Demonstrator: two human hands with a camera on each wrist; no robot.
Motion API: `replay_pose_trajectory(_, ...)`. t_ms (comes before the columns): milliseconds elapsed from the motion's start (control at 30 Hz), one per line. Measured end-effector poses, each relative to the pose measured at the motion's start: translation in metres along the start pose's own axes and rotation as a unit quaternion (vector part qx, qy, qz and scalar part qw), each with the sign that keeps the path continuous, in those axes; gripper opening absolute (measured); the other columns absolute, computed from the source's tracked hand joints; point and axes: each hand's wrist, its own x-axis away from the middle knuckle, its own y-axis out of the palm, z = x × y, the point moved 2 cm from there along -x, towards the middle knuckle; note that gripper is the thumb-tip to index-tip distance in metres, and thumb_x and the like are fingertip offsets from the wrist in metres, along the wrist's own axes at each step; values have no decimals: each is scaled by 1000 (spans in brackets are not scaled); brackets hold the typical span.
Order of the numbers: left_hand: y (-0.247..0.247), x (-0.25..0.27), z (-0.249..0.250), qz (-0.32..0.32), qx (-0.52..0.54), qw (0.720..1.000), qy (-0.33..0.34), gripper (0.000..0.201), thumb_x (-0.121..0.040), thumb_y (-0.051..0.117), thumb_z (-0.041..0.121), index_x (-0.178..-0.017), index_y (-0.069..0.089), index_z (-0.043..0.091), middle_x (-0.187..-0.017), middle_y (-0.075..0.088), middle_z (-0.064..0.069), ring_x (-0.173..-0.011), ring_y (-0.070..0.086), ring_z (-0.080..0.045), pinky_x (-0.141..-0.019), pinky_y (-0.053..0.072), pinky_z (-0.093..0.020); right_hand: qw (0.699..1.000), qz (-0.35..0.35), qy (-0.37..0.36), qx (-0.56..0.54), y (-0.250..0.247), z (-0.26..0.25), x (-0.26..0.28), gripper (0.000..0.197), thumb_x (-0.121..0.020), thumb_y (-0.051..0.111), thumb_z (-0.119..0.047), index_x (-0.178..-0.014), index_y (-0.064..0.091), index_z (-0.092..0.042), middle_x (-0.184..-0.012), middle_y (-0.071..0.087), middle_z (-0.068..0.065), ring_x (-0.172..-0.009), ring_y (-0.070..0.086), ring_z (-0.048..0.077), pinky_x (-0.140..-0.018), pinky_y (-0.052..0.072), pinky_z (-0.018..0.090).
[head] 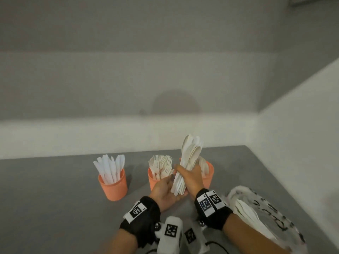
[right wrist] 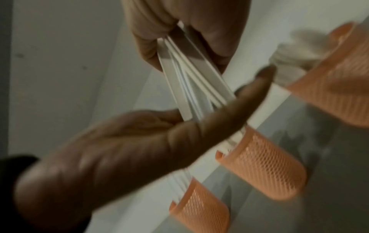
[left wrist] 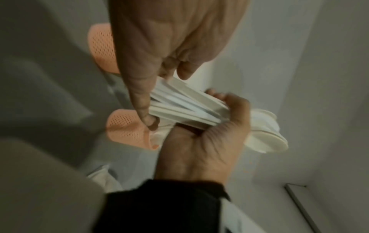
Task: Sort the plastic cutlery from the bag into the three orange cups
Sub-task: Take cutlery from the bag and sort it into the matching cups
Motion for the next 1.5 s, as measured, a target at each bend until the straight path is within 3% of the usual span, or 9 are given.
replay_pose_trajectory(233,-38,19,33,25,-195,977,83,62,-92,25,60,-109,62,13,-77,68,-1,-73,64,-14,-65,50,-25,997,-60,-14,35,49,15,-3,20,-80,57,8,-91,60,-9,-74,65,3,-70,63,18,-55,51,14)
replay_pose_trajectory(367,-47,22,54,48,-353,917,178,48,-82,65,39,-122,53,14,-110,67,-2,-102,64,-11,-87,51,-23,987,-80,-62,126,77,33,-2,19,-88,51,-3,-81,61,-17,-74,64,4,-77,65,25,-75,56,37)
replay_pose_trajectory(467,-53,16,65,111,-296,923,219,47,-72,77,18,-112,60,0,-106,70,-16,-99,67,-24,-90,53,-35,962,-155,-82,208,91,47,6,28,-83,58,-6,-111,56,-11,-96,64,-2,-93,61,9,-89,47,19)
replay_pose_trajectory(567,-57,13,69,133,-259,929,228,41,-71,77,8,-108,62,-3,-105,69,-22,-98,68,-30,-88,54,-40,950,-183,-82,241,89,54,6,57,-70,68,-12,-124,51,-15,-114,65,0,-110,60,13,-99,48,30)
replay_pose_trajectory(833,-52,14,71,25,-218,962,161,17,-87,58,12,-72,59,4,-68,62,-8,-67,62,-19,-61,55,-27,890,-413,173,88,75,18,3,6,-71,60,-13,-72,59,-7,-48,61,-1,-46,60,7,-52,50,18)
replay_pose_trajectory(1033,-52,11,77,13,-248,952,176,21,-76,74,21,-85,60,8,-79,64,-9,-71,64,-21,-49,51,-26,931,-310,168,92,78,40,2,24,-82,56,-7,-104,48,-10,-42,45,1,-36,49,15,-46,50,27)
replay_pose_trajectory(1200,-49,4,79,162,-230,922,267,82,-44,87,35,-111,56,1,-102,67,-23,-94,67,-32,-81,57,-44,955,-172,11,243,84,50,-5,35,-69,65,-35,-101,61,-20,-74,66,-2,-61,60,12,-60,49,29)
replay_pose_trajectory(1300,-45,1,77,200,-206,919,269,56,-66,80,16,-114,54,2,-102,66,-23,-83,69,-28,-69,58,-34,950,-152,-42,269,82,48,-1,19,-83,62,-26,-102,59,-25,-93,69,-2,-90,65,16,-82,52,30)
replay_pose_trajectory(1500,-45,6,73,121,-210,949,203,6,-82,59,4,-77,57,3,-70,61,-12,-63,65,-18,-59,55,-26,932,-308,43,188,69,34,4,19,-77,61,2,-87,61,-13,-72,63,4,-66,64,10,-65,52,21)
